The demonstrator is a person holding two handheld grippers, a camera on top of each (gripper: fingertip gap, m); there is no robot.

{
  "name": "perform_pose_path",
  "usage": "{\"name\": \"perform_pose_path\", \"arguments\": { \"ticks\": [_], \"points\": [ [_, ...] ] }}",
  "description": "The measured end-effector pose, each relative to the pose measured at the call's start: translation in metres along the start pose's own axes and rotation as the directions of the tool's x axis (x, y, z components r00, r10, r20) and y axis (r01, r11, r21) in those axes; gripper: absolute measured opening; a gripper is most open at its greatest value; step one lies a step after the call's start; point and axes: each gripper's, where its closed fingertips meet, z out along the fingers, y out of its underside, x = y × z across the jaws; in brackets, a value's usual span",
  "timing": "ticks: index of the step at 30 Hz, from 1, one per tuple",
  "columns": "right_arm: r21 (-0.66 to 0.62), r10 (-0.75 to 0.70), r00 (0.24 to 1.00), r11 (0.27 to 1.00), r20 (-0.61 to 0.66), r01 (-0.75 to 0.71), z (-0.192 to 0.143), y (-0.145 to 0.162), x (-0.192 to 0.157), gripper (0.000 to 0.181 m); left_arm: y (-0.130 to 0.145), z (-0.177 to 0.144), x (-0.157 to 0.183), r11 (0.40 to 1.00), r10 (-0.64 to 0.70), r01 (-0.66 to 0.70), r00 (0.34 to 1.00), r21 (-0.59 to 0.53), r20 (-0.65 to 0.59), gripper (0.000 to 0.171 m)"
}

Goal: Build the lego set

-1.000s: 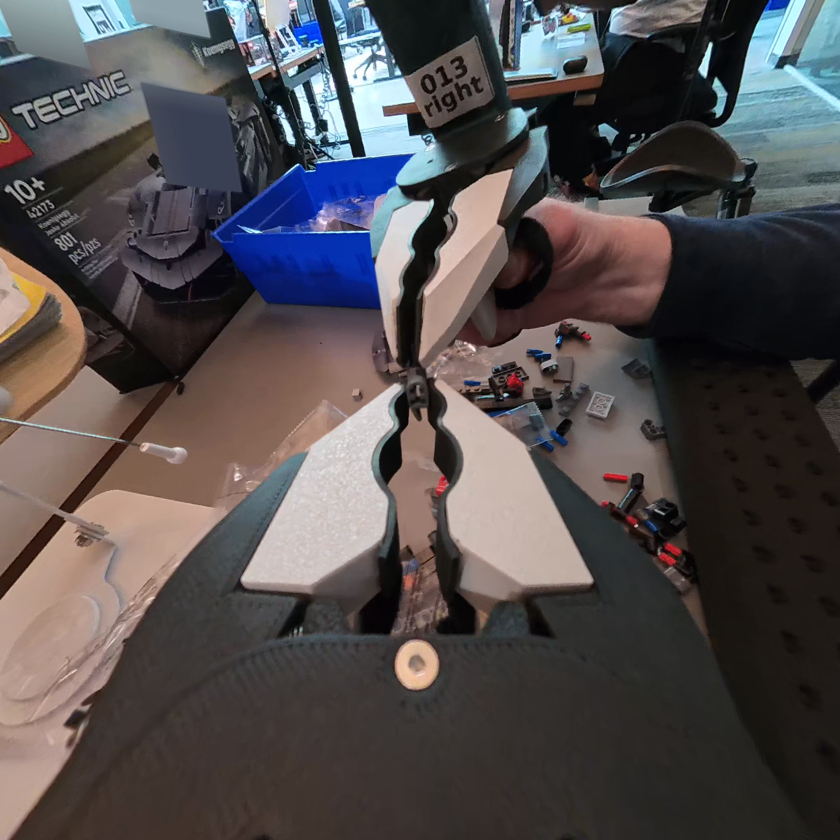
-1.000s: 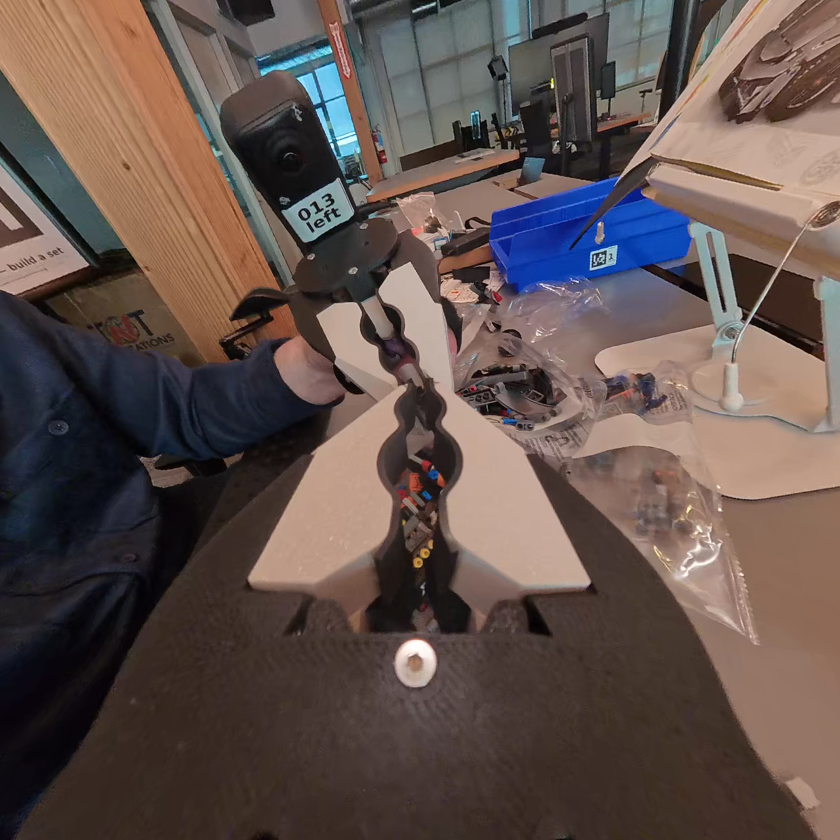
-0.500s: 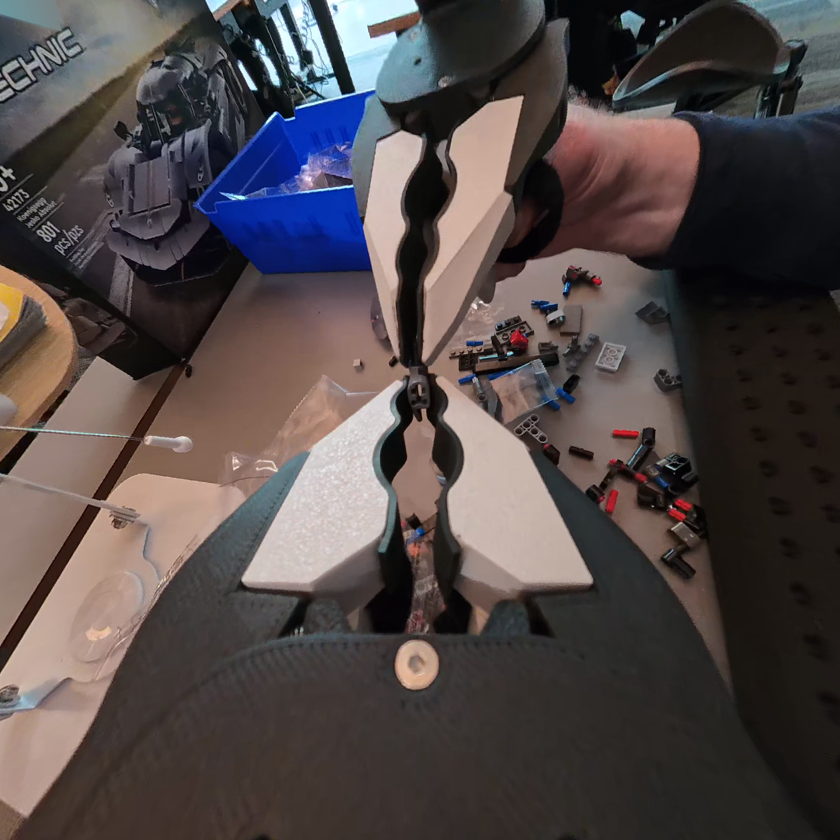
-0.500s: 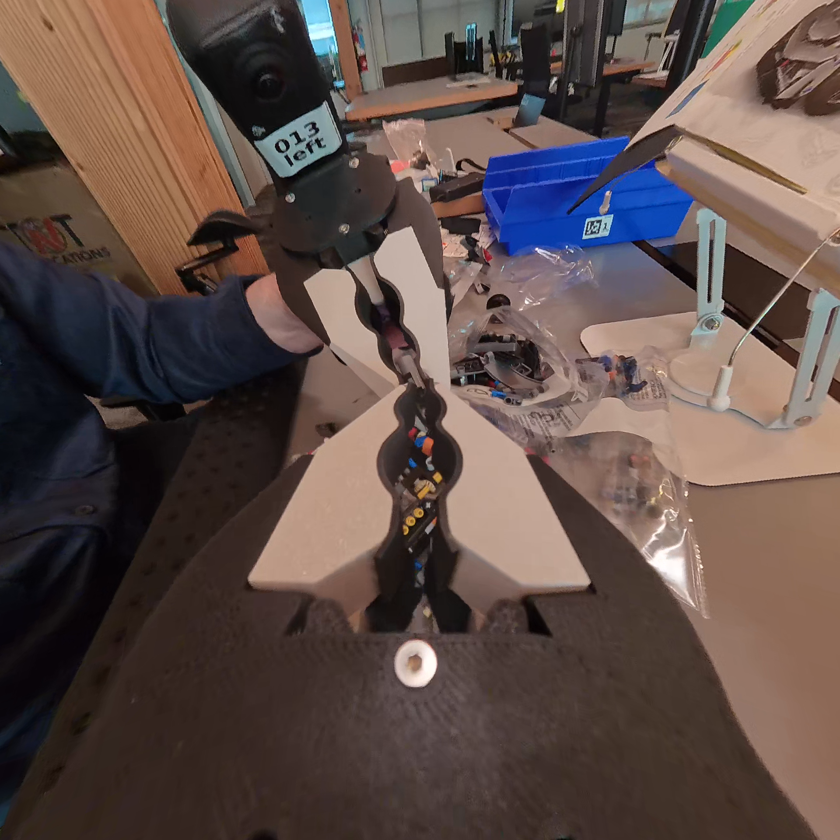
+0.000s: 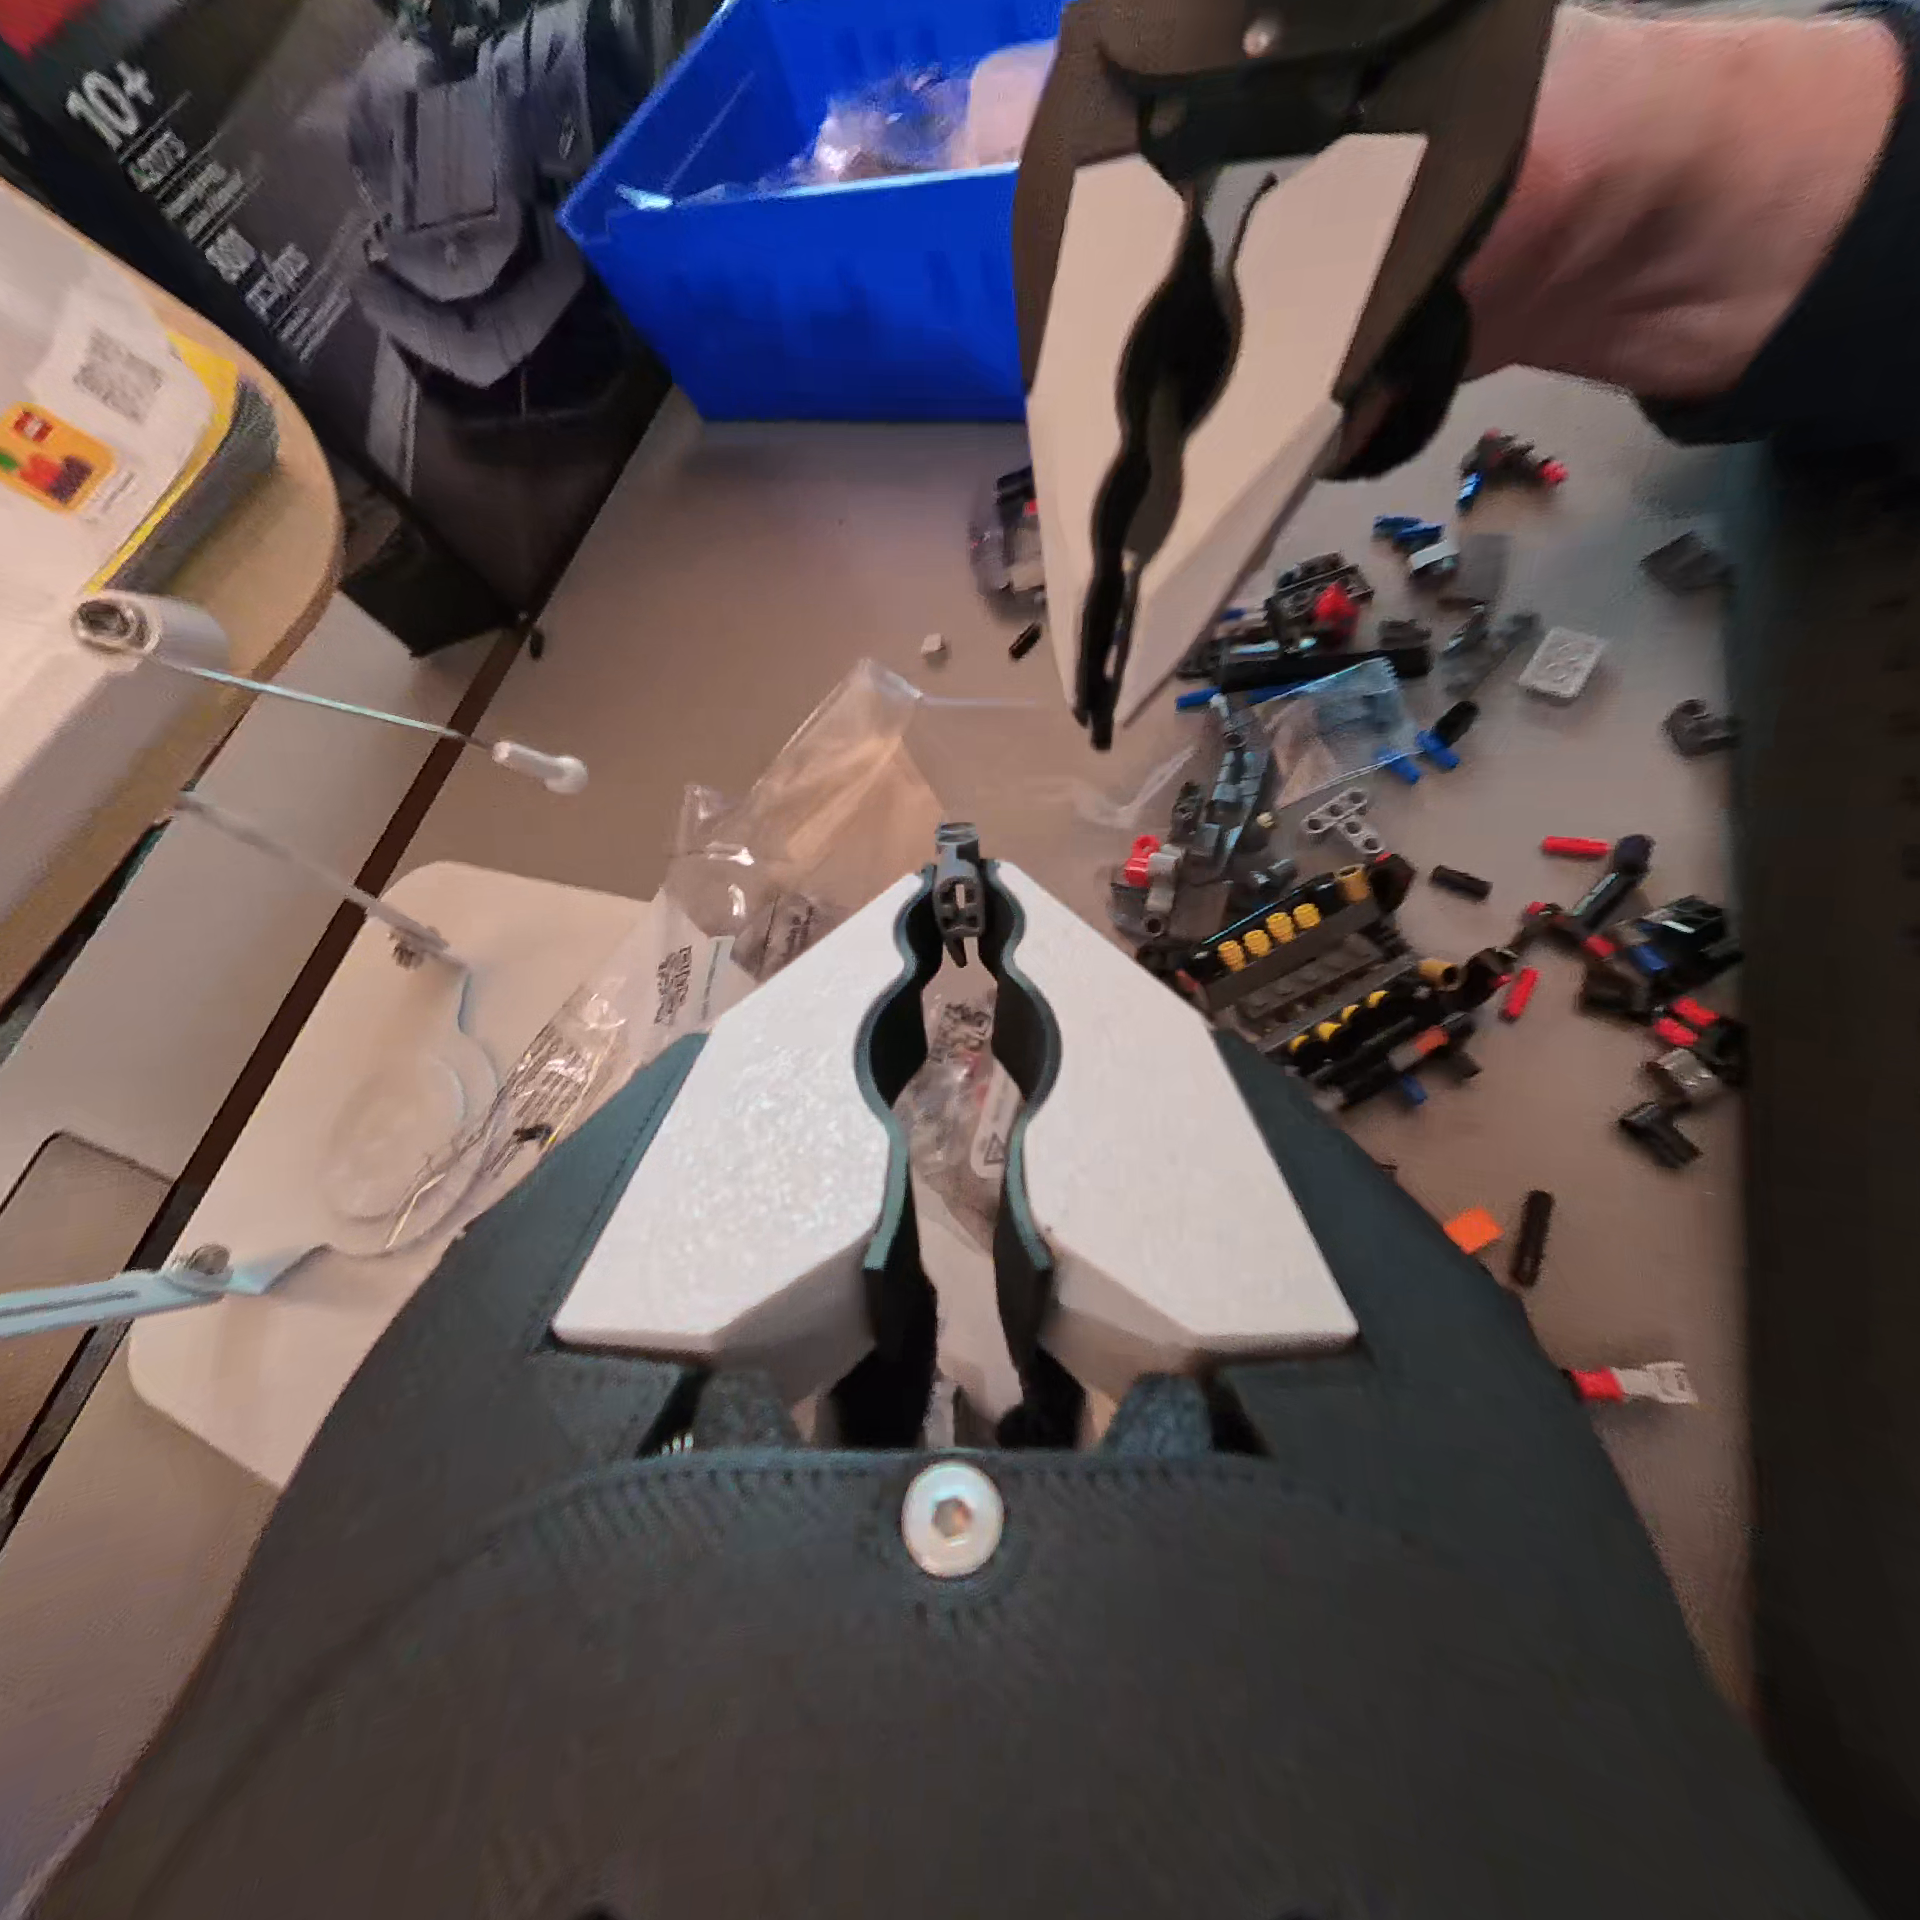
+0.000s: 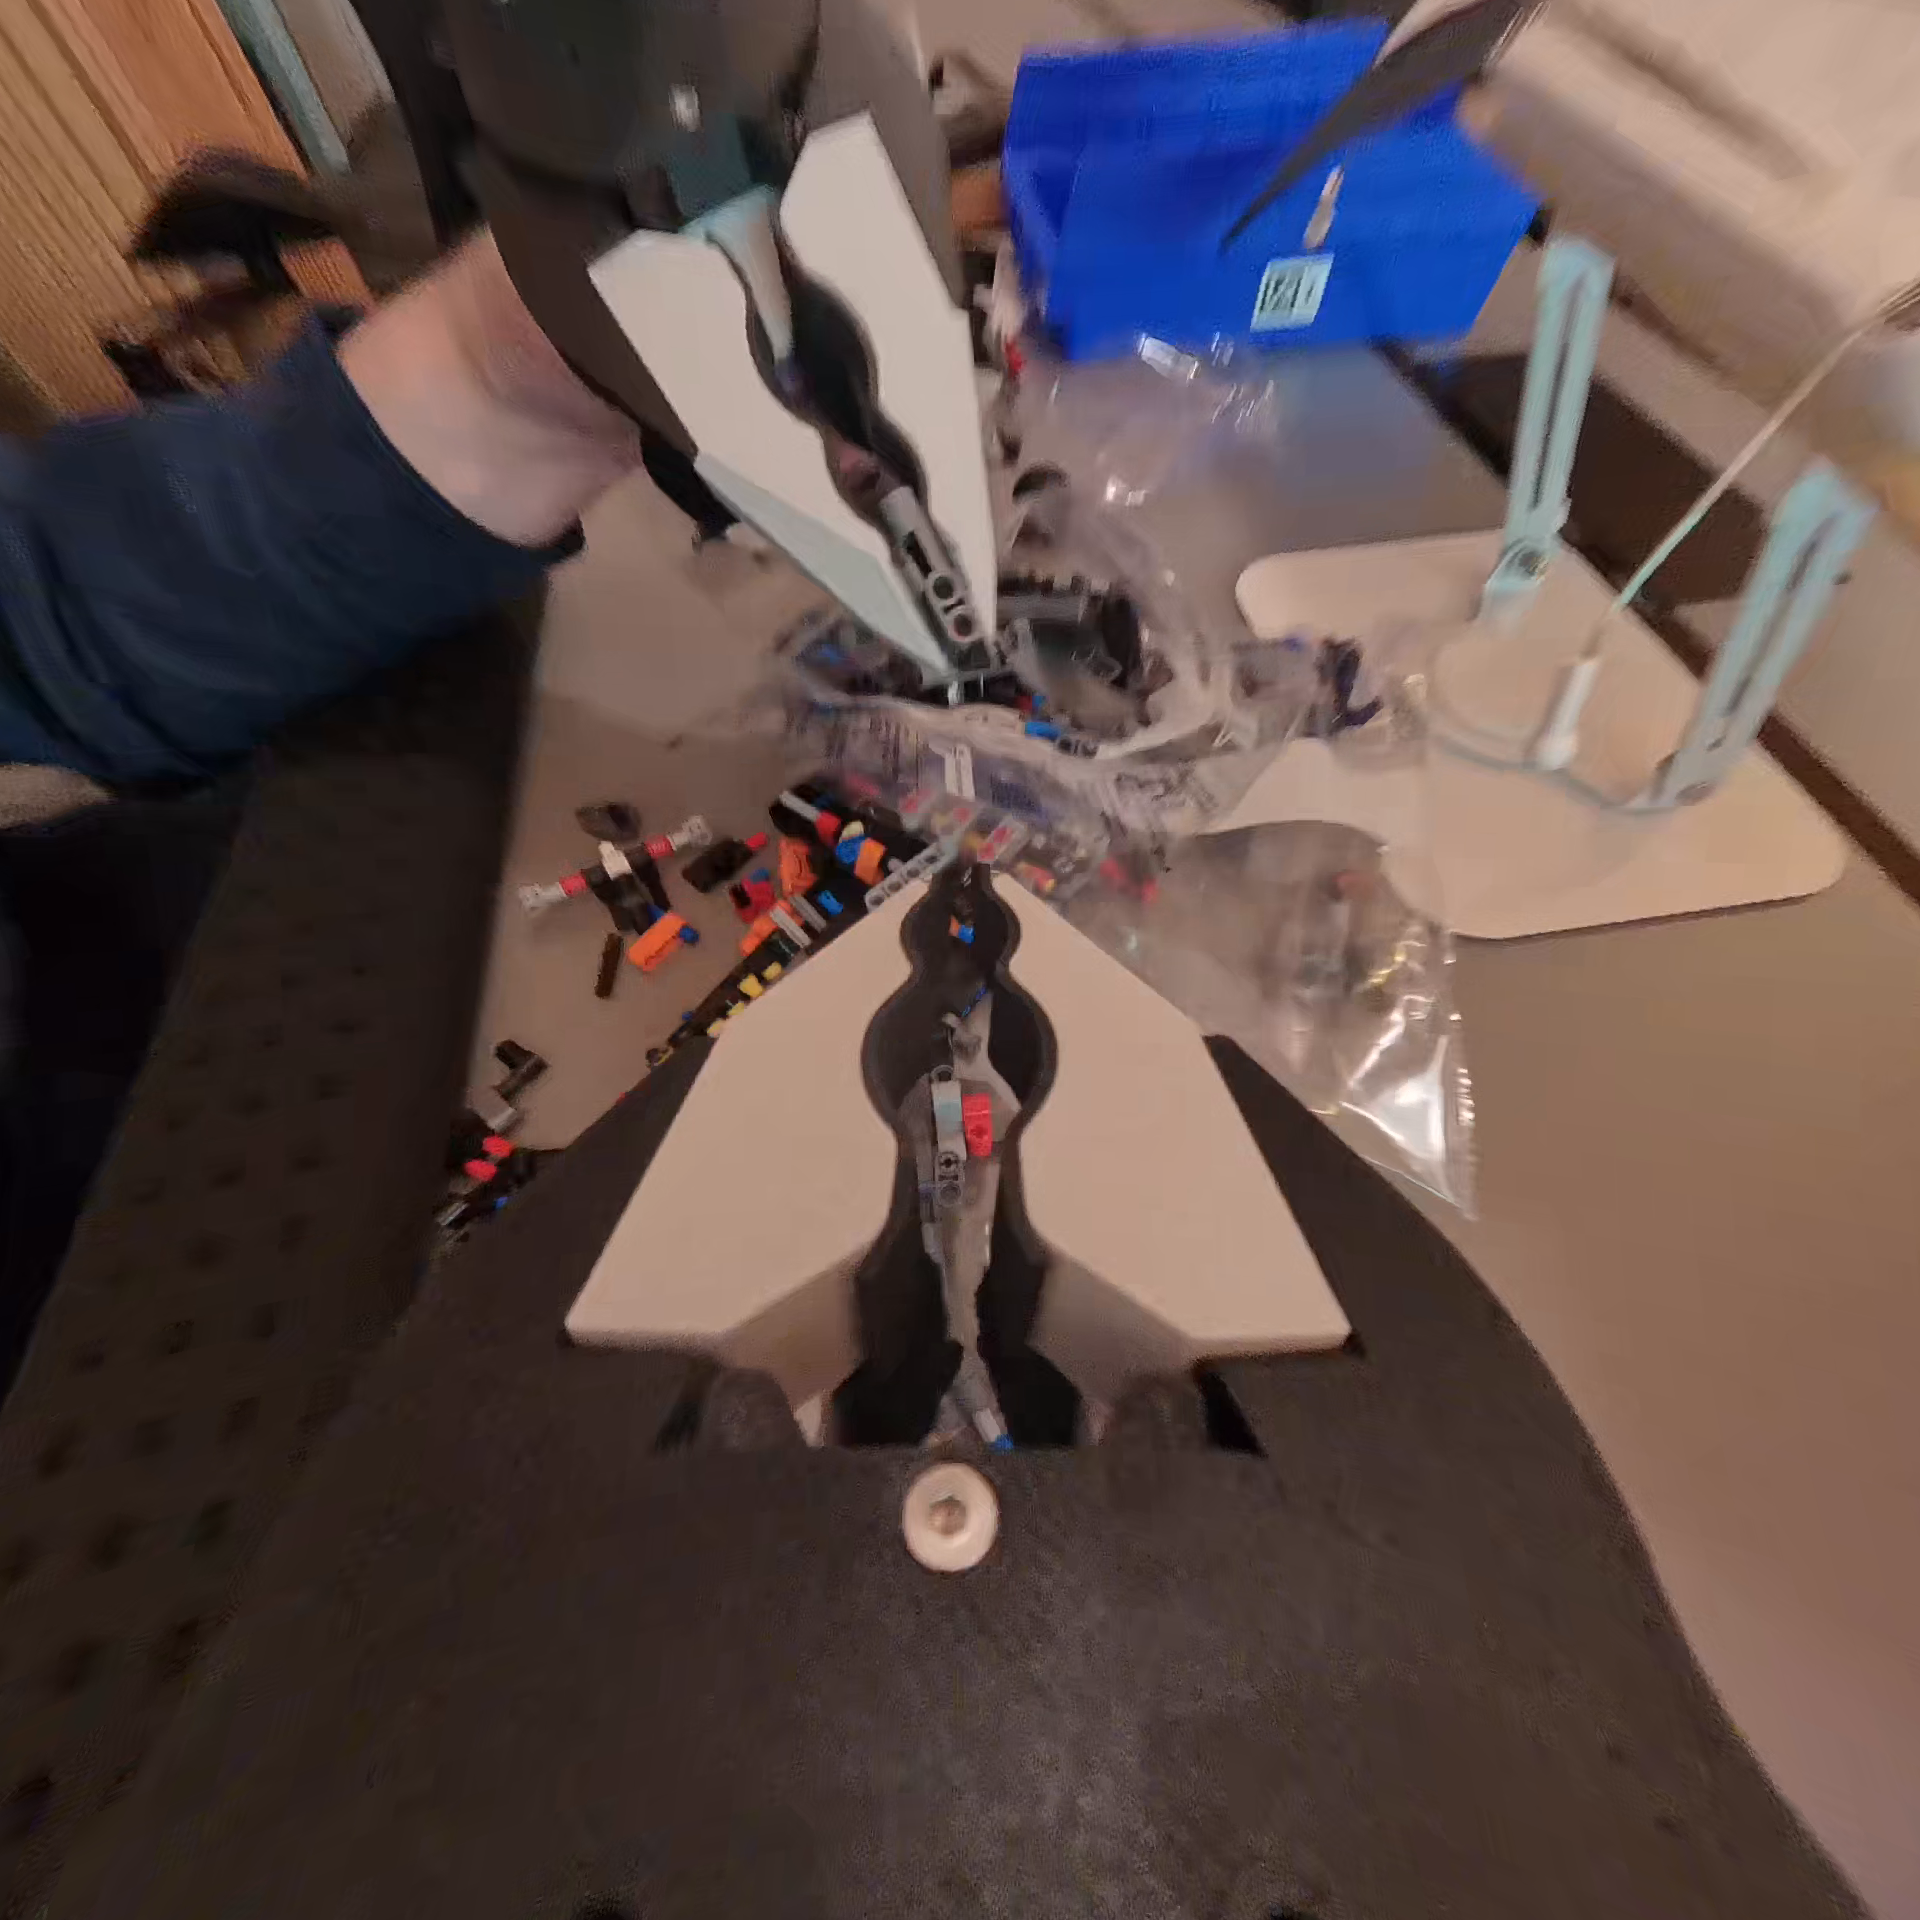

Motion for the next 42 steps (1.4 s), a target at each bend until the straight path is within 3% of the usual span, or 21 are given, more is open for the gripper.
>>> {"name": "perform_pose_path", "arguments": {
  "ticks": [4,11,13,19,22,28,42],
  "points": [
    [-0.114,0.026,0.997,0.993,-0.070,-0.034,0.028,0.018,0.016,0.001,-0.010,-0.005,-0.008,0.999,-0.024,0.023,0.999,0.041,0.034,0.004],
    [-0.164,0.056,0.982,0.983,-0.179,-0.086,0.056,0.023,0.044,0.002,-0.010,-0.003,-0.012,0.999,-0.038,0.036,0.997,0.038,0.062,0.004],
    [-0.195,0.039,0.976,0.977,-0.213,-0.082,0.057,0.030,0.051,0.017,-0.009,-0.002,-0.012,0.998,-0.047,0.044,0.997,0.037,0.056,0.004],
    [-0.024,0.075,0.982,0.996,-0.176,-0.080,0.040,0.000,0.046,0.000,-0.011,-0.002,-0.012,0.996,-0.073,0.071,0.997,0.061,0.039,0.004],
    [-0.028,0.072,0.983,0.997,-0.171,-0.078,0.038,0.002,0.045,0.004,-0.009,0.001,-0.010,0.997,-0.067,0.065,0.997,0.050,0.033,0.004],
    [0.180,0.044,0.999,0.983,-0.005,-0.042,0.018,-0.034,0.013,0.013,-0.017,0.003,-0.001,0.992,-0.077,0.078,0.997,0.096,-0.020,0.004],
    [0.174,-0.007,0.999,0.985,0.046,-0.001,0.020,-0.036,-0.004,0.005,-0.017,0.010,0.016,0.996,-0.013,0.020,0.996,0.084,-0.085,0.004]
  ]
}}
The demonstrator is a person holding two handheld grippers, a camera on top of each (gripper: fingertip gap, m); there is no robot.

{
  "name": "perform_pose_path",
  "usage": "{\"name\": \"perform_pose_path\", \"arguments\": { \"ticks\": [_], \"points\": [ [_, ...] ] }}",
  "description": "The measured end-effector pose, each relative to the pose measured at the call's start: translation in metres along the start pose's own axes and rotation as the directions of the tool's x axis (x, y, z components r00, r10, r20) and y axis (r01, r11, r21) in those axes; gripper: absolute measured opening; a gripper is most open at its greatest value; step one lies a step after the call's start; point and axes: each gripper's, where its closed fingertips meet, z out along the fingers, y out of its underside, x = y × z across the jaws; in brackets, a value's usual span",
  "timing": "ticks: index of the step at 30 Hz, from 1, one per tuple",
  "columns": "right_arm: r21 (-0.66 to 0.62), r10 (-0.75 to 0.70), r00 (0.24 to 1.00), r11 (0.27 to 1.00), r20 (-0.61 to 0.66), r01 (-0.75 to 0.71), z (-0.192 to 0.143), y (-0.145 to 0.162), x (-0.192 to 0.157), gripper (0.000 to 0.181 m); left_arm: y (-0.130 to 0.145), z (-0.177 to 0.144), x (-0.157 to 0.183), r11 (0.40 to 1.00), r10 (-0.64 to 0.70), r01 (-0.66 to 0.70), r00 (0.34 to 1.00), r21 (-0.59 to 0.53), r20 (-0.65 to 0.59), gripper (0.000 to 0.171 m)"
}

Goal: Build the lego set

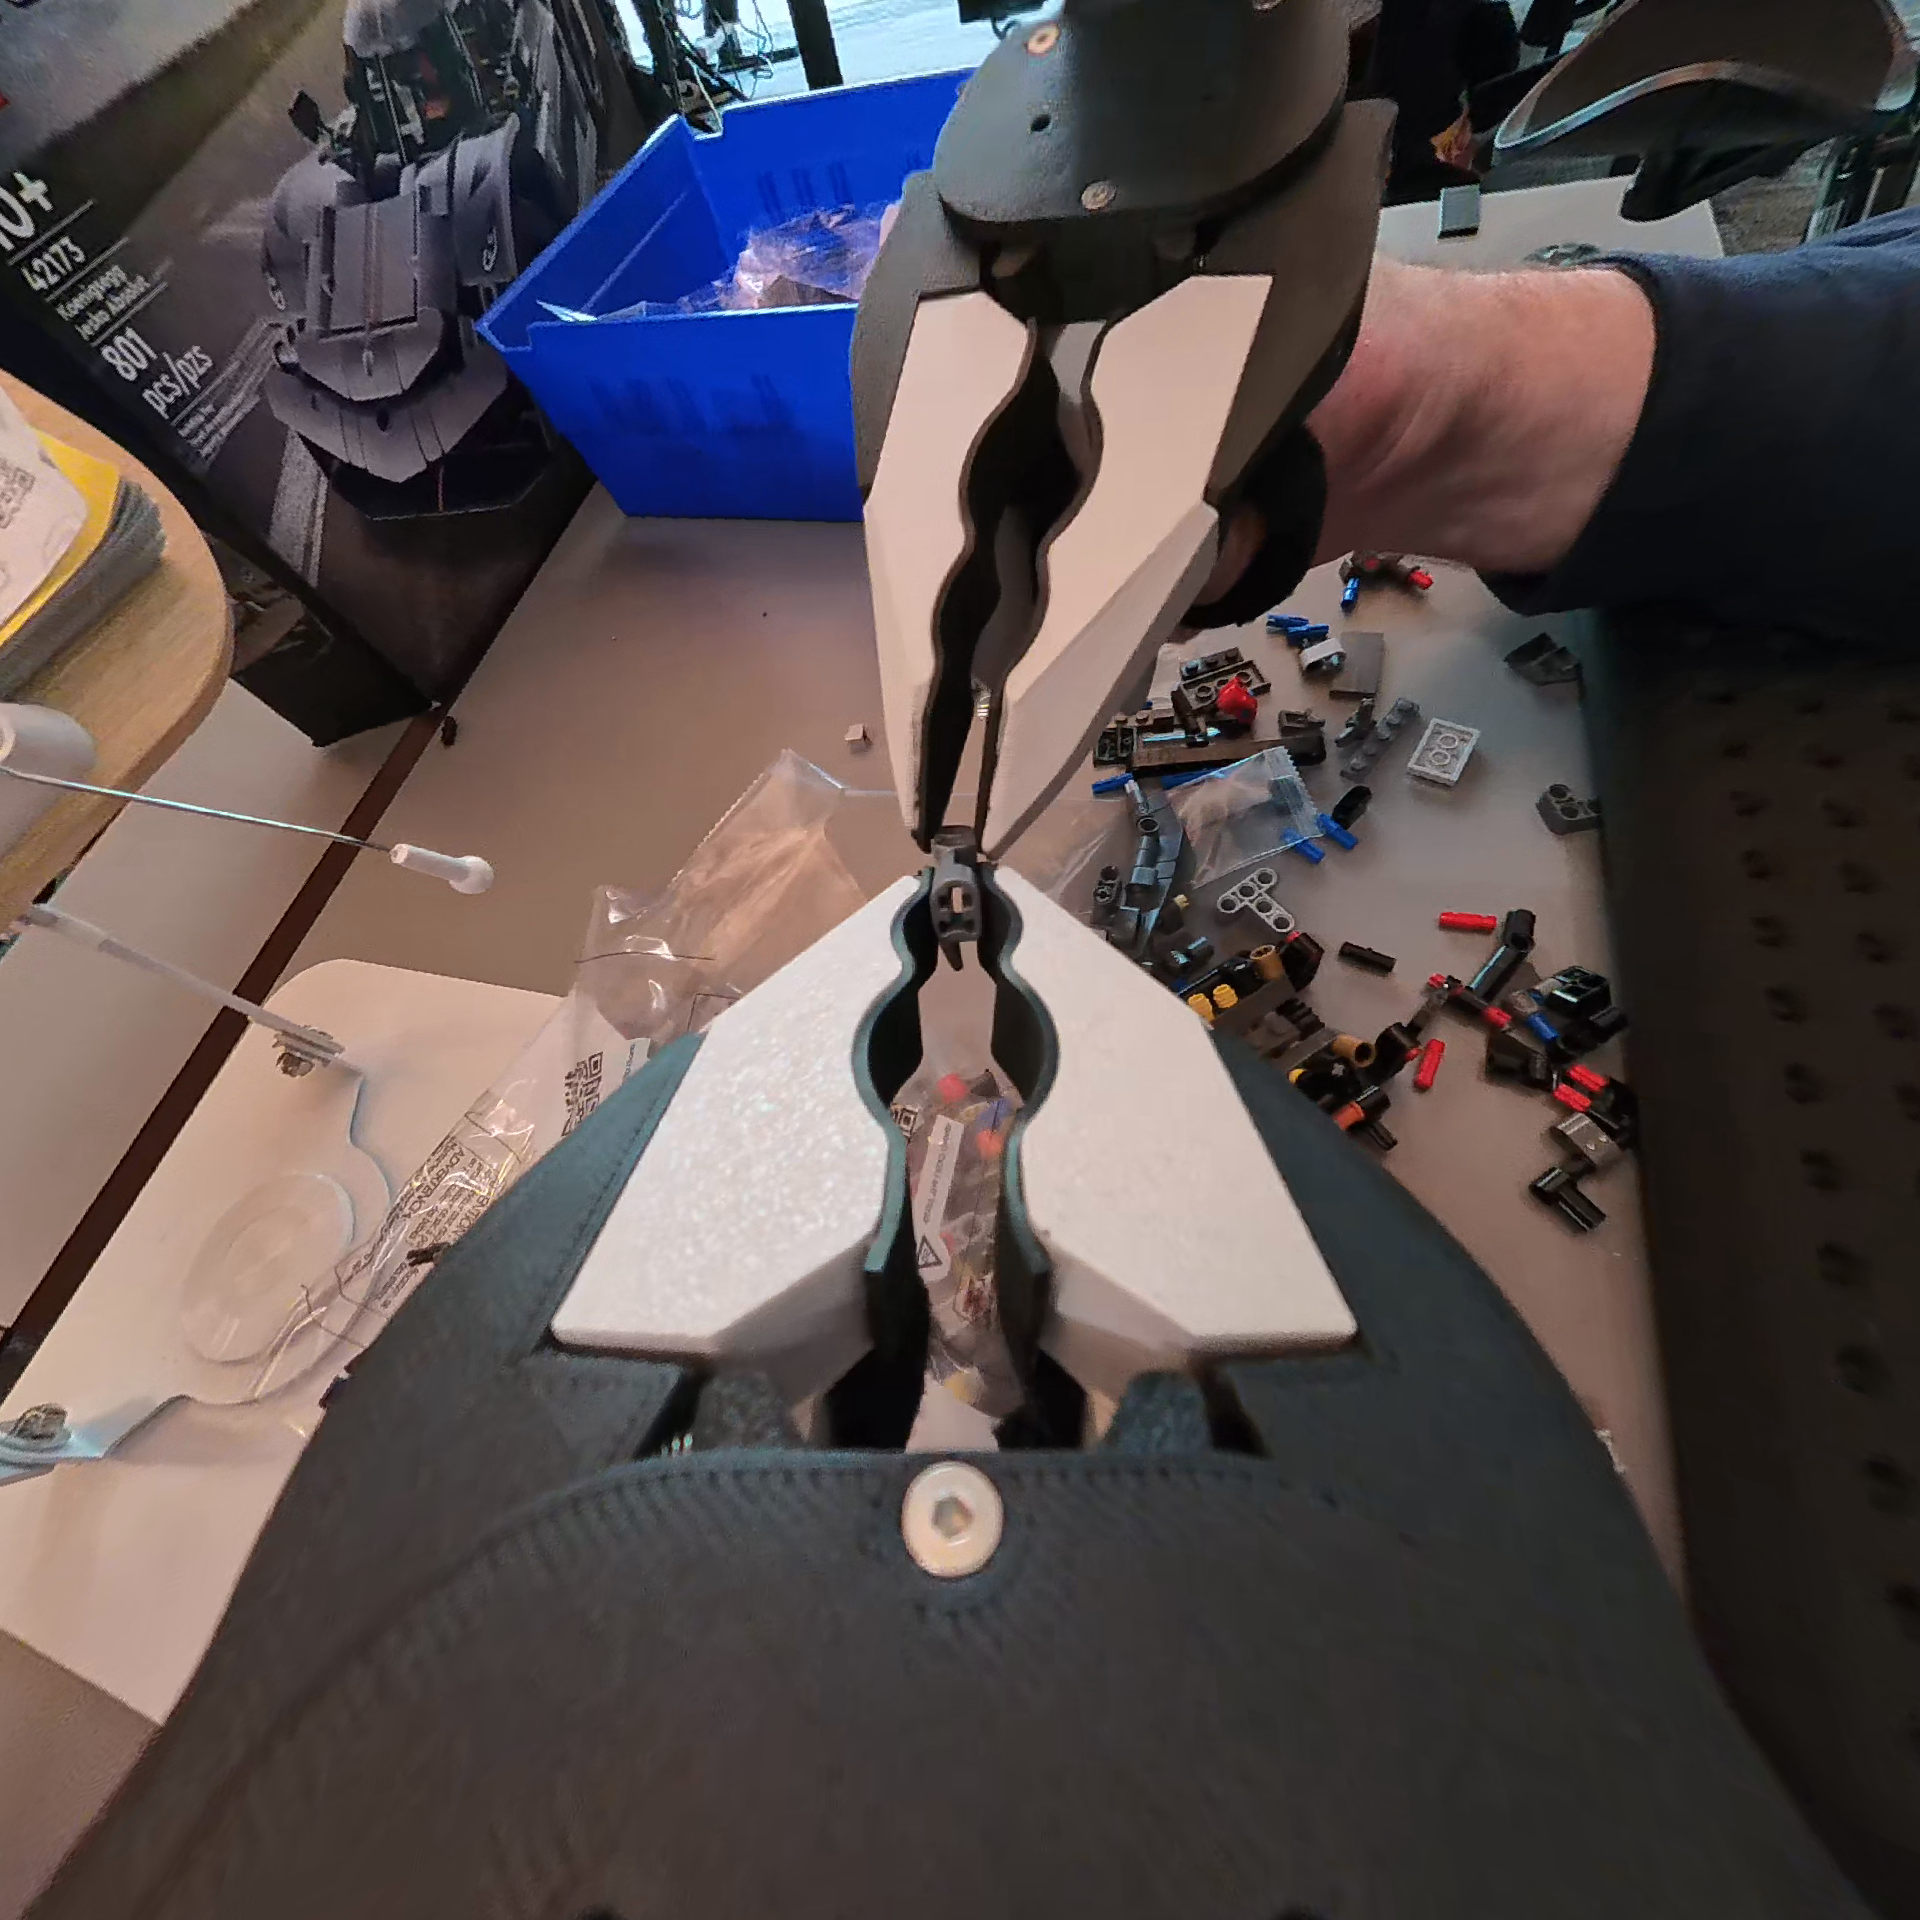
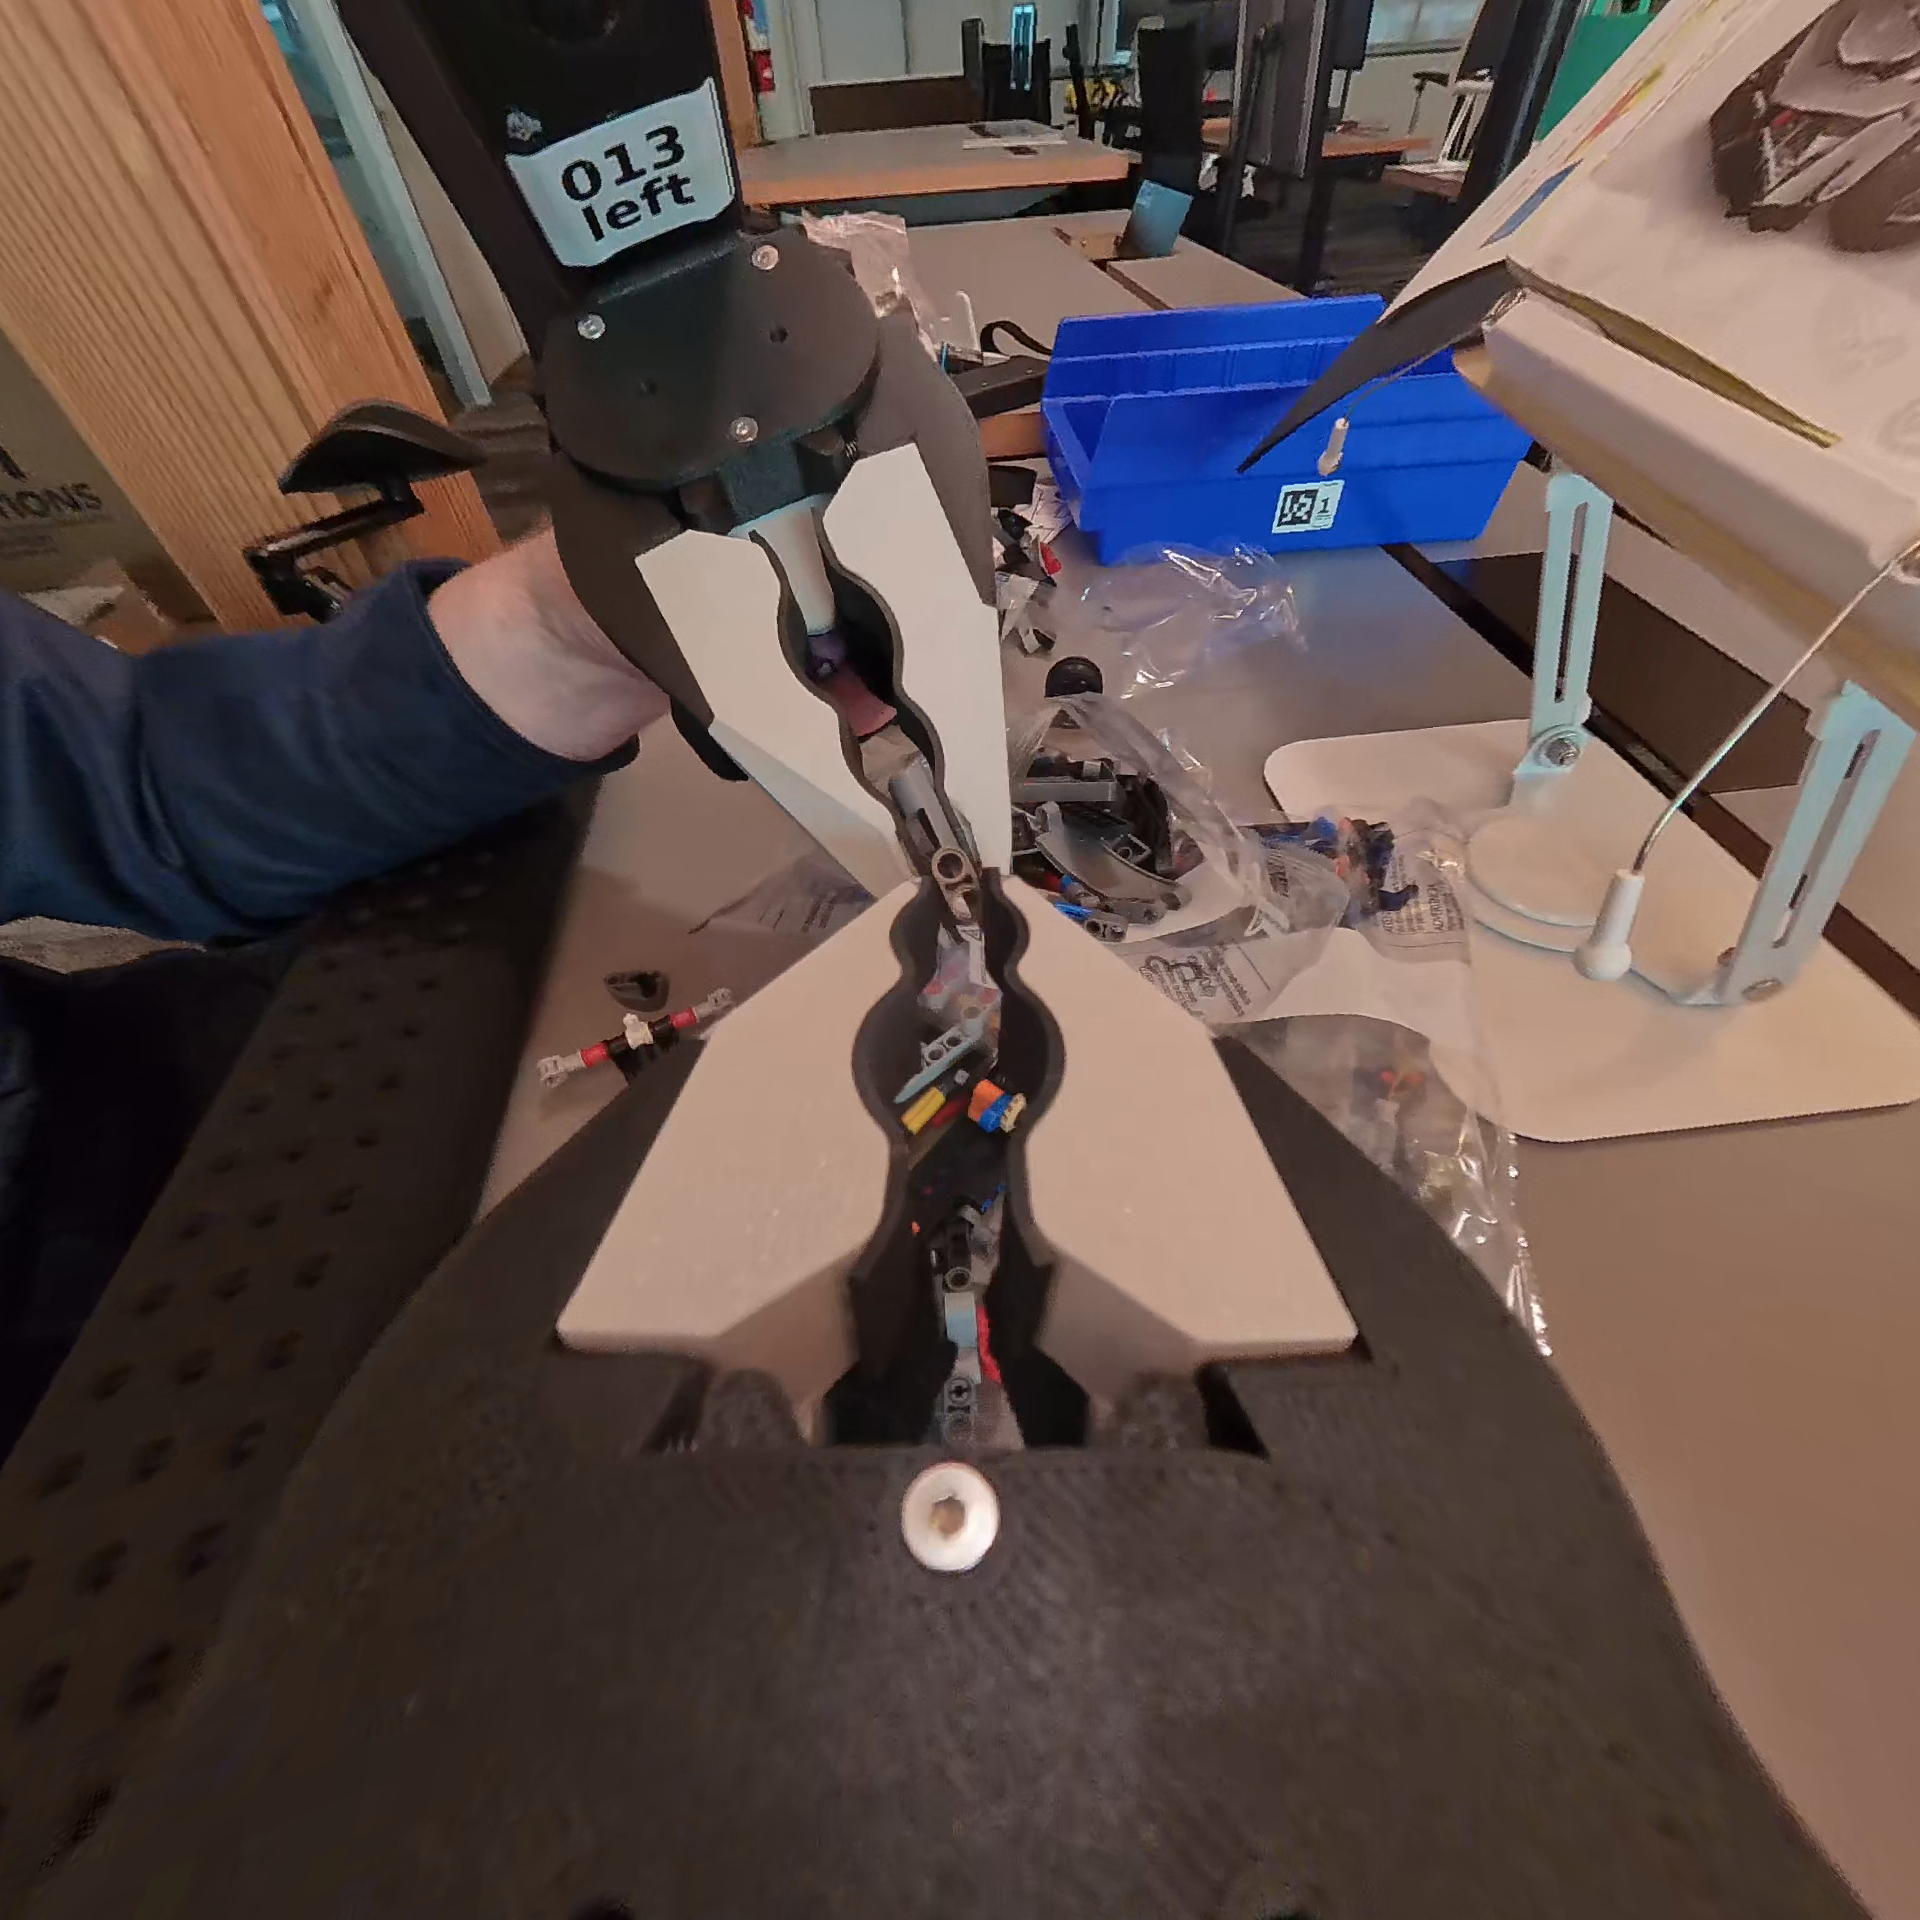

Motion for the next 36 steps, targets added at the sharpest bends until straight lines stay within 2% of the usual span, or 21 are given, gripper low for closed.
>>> {"name": "perform_pose_path", "arguments": {
  "ticks": [13,17,24,30,36],
  "points": [
    [0.005,0.004,1.000,1.000,-0.026,-0.004,-0.006,-0.002,0.002,0.003,-0.003,-0.004,-0.004,0.999,0.017,-0.017,0.999,0.027,0.029,0.004],
    [0.009,-0.018,0.999,1.000,-0.027,0.019,-0.005,-0.003,-0.001,0.010,-0.008,-0.005,0.000,0.998,-0.008,0.009,1.000,0.062,-0.006,0.003],
    [-0.050,-0.040,0.998,0.998,-0.046,0.038,-0.004,0.004,0.000,0.005,-0.001,-0.003,-0.003,1.000,0.003,-0.004,1.000,0.025,0.013,0.006],
    [-0.071,-0.042,0.996,0.997,-0.072,0.037,-0.009,0.007,0.004,0.004,-0.006,-0.009,-0.006,0.998,0.003,-0.005,1.000,0.058,0.029,0.013],
    [-0.144,-0.081,0.993,0.987,-0.088,0.068,-0.004,0.017,0.004,0.004,0.000,-0.004,-0.004,0.999,0.029,-0.029,0.999,0.014,0.037,0.007]
  ]
}}
